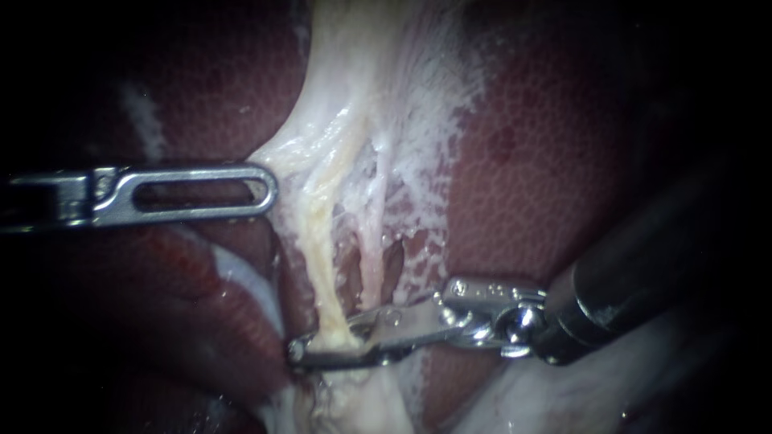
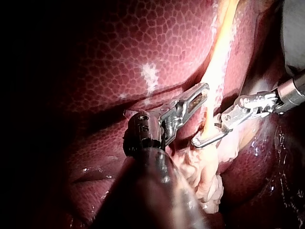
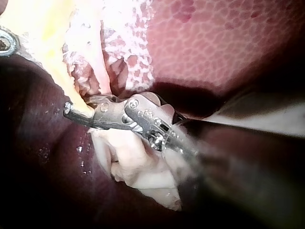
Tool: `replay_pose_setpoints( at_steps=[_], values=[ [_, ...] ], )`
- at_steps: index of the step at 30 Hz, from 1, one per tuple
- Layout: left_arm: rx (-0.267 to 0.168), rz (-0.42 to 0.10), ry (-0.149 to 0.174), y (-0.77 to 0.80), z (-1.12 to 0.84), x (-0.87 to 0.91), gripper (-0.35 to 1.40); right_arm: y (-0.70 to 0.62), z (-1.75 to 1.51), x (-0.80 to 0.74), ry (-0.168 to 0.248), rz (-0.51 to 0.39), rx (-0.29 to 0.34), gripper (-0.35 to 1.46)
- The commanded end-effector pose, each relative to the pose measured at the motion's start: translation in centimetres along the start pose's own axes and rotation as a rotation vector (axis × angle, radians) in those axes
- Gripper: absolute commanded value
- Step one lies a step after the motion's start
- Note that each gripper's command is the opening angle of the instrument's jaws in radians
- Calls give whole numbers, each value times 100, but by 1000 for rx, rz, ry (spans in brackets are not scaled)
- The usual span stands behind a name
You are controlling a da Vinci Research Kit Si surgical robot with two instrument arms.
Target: Going back first clip left tube
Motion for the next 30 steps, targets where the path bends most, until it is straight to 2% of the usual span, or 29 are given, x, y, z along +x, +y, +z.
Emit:
replay_pose_setpoints(
  at_steps=[1, 10, 14, 16, 19, 24, 30],
  values=[
    [0, 0, 0, 0, 0, 0, -35, 0, 0, 0, -1, -1, -1, -35],
    [0, 0, 0, 0, 0, 0, -35, 0, 0, 0, -1, -1, -1, -35],
    [0, 1, -1, 0, 0, 1, -35, 0, 0, 1, -1, -1, 0, 4],
    [0, 1, -1, 0, 0, 1, -35, 1, 0, 2, -3, -35, 1, 24],
    [-1, 1, -1, 0, 1, 1, -35, 1, 2, 3, 6, -100, 7, 41],
    [-1, 1, -2, 0, 1, 2, -35, 4, 5, 5, 11, -211, 13, 51],
    [-2, 1, -2, -1, 1, 2, -35, 8, 5, 5, 13, -324, 10, 54]
  ],
)
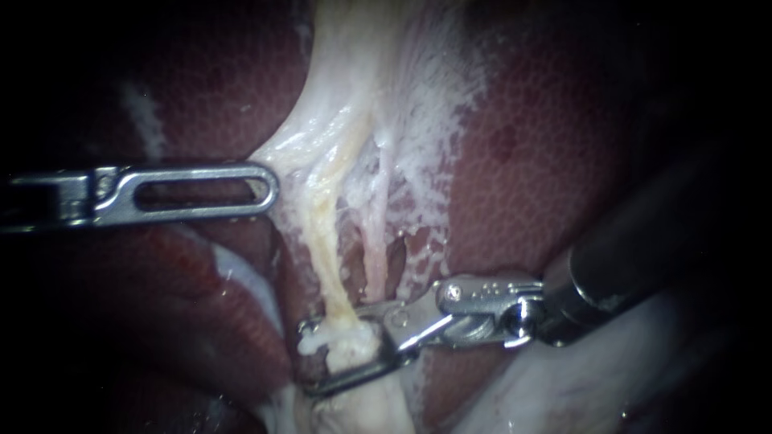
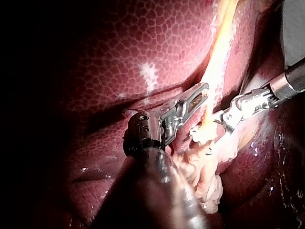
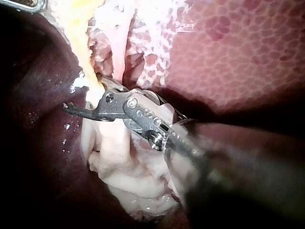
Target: Going back first clip left tube
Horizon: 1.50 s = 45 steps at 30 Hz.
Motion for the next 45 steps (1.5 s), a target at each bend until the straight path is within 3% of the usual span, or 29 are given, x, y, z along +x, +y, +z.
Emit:
replay_pose_setpoints(
  at_steps=[1, 9, 19, 29, 38, 45],
  values=[
    [0, 0, 0, 0, 0, 0, -35, 1, 0, 0, 1, -21, -12, 56],
    [0, 0, 0, 0, 0, 0, -35, 3, -4, 3, 1, -125, -18, 58],
    [0, 0, 0, -1, 0, 0, -35, 1, -23, 7, 2, -144, -41, 60],
    [0, 1, 0, 1, 0, 0, -35, -8, -79, 15, 6, -132, -63, 60],
    [0, 1, 0, 3, 1, 1, -35, -27, -137, 20, 7, -121, -88, 60],
    [0, 1, 0, 3, 2, 1, -35, -29, -188, 48, 14, -81, -140, 60]
  ],
)
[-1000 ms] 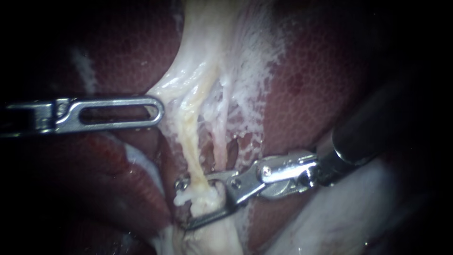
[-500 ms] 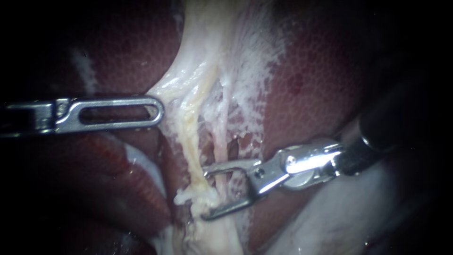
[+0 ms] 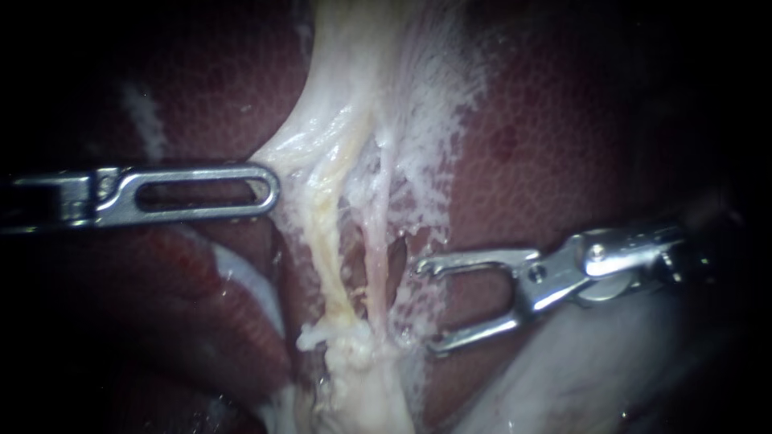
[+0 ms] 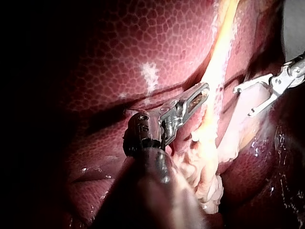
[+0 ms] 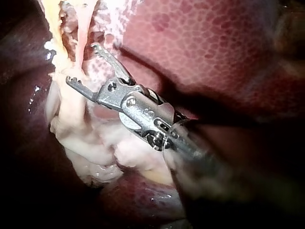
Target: Going back first clip left tube
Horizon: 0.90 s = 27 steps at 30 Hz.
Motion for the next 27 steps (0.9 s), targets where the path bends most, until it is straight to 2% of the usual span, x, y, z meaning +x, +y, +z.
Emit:
replay_pose_setpoints(
  at_steps=[1, 5, 10, 20, 27],
  values=[
    [0, 0, 0, 0, 0, 0, -35, 0, -8, 5, 2, -2, -6, 60],
    [0, 0, 0, 1, 0, 0, -35, 0, -26, 19, 8, -10, -22, 60],
    [0, 1, 0, 3, 1, 1, -35, -3, -33, 29, 26, -20, -22, 60],
    [0, 1, 0, 5, 2, 1, -35, -3, -33, 29, 26, -20, -22, 60],
    [-1, 10, -5, 24, 14, 11, -35, -4, -33, 29, 26, -20, -23, 60]
  ],
)
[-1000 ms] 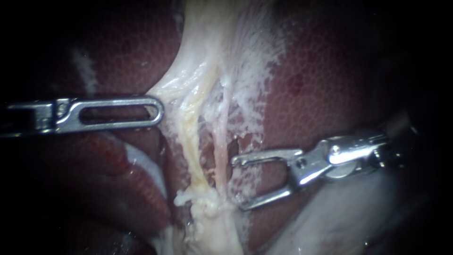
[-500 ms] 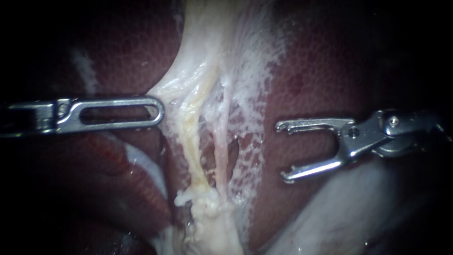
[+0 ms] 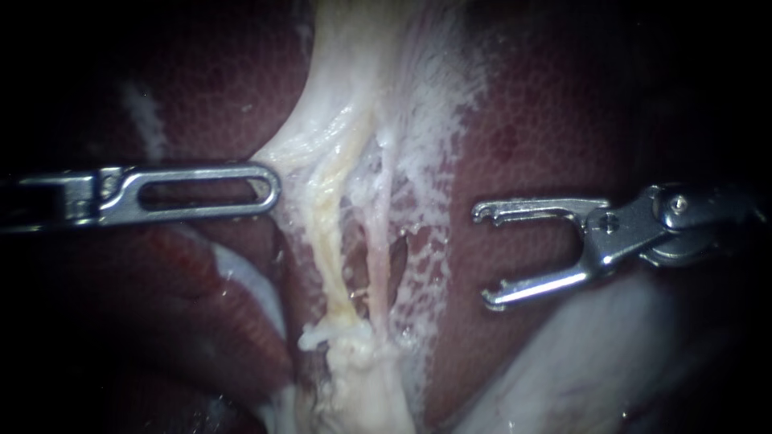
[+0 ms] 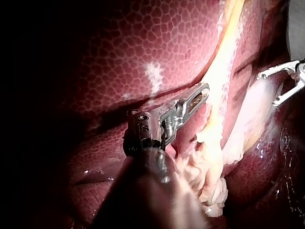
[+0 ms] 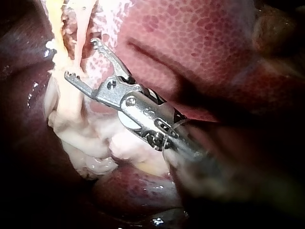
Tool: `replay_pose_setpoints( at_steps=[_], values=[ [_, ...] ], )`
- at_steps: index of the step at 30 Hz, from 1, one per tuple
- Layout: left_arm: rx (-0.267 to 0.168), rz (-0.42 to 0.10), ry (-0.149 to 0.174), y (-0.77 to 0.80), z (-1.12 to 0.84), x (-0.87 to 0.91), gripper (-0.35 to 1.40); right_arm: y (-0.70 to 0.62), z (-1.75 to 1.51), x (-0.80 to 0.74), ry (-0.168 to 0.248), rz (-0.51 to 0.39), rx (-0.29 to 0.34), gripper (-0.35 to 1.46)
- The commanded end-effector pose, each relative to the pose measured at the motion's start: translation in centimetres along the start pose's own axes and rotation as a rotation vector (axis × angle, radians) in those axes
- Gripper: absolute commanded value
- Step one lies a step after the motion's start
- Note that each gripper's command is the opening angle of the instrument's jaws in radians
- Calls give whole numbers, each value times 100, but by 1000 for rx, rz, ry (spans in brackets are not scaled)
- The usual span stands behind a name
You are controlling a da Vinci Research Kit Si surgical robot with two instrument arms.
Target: Going back first clip left tube
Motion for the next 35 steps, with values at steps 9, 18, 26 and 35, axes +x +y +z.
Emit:
replay_pose_setpoints(
  at_steps=[9, 18, 26, 35],
  values=[
    [27, 18, 10, 17, 31, 30, -35, 1, 3, -1, 0, -6, -2, 60],
    [38, 18, 17, 15, 42, 41, -35, 3, 8, -1, -1, -17, -4, 60],
    [38, 18, 17, 15, 42, 41, -35, 3, 7, -1, -1, -17, -4, 60],
    [38, 18, 17, 14, 42, 41, -35, 2, 6, -1, -1, -18, -3, 60]
  ],
)
